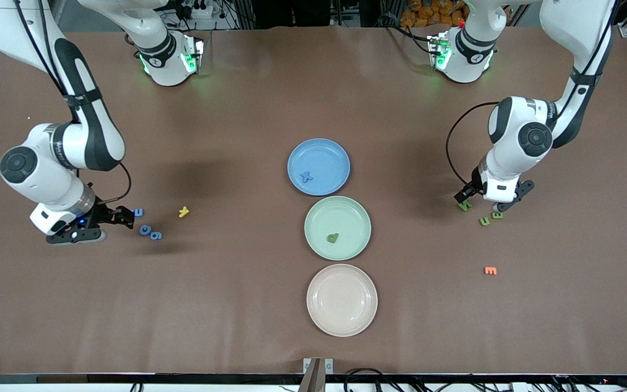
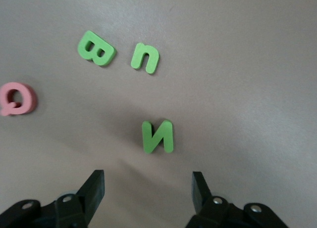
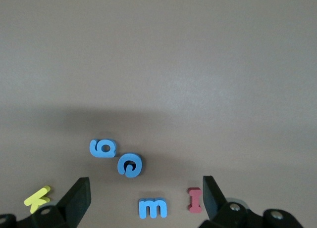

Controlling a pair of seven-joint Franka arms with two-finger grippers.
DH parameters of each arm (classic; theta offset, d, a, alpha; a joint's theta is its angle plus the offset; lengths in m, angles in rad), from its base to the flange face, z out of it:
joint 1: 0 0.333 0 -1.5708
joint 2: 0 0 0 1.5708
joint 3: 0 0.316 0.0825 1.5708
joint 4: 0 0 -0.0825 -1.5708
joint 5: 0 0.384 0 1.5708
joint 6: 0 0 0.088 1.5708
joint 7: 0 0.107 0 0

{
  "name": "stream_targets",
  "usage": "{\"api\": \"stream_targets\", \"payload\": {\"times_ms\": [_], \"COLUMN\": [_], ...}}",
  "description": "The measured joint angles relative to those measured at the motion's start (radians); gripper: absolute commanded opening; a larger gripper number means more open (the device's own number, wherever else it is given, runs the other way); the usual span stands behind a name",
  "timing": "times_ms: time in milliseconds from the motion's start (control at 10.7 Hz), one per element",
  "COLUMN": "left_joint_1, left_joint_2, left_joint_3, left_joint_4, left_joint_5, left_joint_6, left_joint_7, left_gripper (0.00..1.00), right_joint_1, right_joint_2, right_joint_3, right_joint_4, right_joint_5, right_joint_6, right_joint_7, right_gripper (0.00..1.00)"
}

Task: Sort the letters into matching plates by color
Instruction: 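Grasp the green N with the left gripper while the right gripper reaches m, then carry the N to the green plate while the right gripper lowers onto m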

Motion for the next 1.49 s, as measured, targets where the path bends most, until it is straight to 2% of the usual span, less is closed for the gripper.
{"api": "stream_targets", "payload": {"times_ms": [374,747,934,1027,1121,1214,1401,1494], "left_joint_1": [0.009,0.024,0.034,0.036,0.036,0.035,0.035,0.034], "left_joint_2": [0.067,0.103,0.126,0.131,0.131,0.131,0.130,0.127], "left_joint_3": [0.002,0.005,0.005,0.005,0.004,0.004,0.004,0.002], "left_joint_4": [-0.008,-0.009,-0.008,-0.008,-0.006,-0.006,-0.004,-0.001], "left_joint_5": [-0.002,-0.002,-0.002,-0.002,-0.002,-0.002,-0.002,-0.002], "left_joint_6": [0.113,0.191,0.218,0.223,0.223,0.223,0.223,0.222], "left_joint_7": [-0.001,-0.001,-0.001,-0.001,0.000,0.002,0.034,0.059], "left_gripper": [0.81,0.81,0.79,0.70,0.57,0.27,0.20,0.03], "right_joint_1": [-0.036,-0.072,-0.078,-0.081,-0.084,-0.086,-0.087,-0.087], "right_joint_2": [-0.001,0.003,0.026,0.044,0.058,0.068,0.082,0.090], "right_joint_3": [0.033,0.055,0.056,0.056,0.057,0.057,0.058,0.059], "right_joint_4": [-0.095,-0.132,-0.145,-0.147,-0.147,-0.147,-0.147,-0.147], "right_joint_5": [0.000,0.000,0.000,0.000,0.000,0.000,0.000,0.000], "right_joint_6": [0.052,0.061,0.109,0.131,0.141,0.148,0.172,0.181], "right_joint_7": [0.000,0.000,0.000,0.000,0.000,0.000,0.000,0.000], "right_gripper": [1.00,1.00,1.00,1.00,1.00,1.00,1.00,1.00]}}
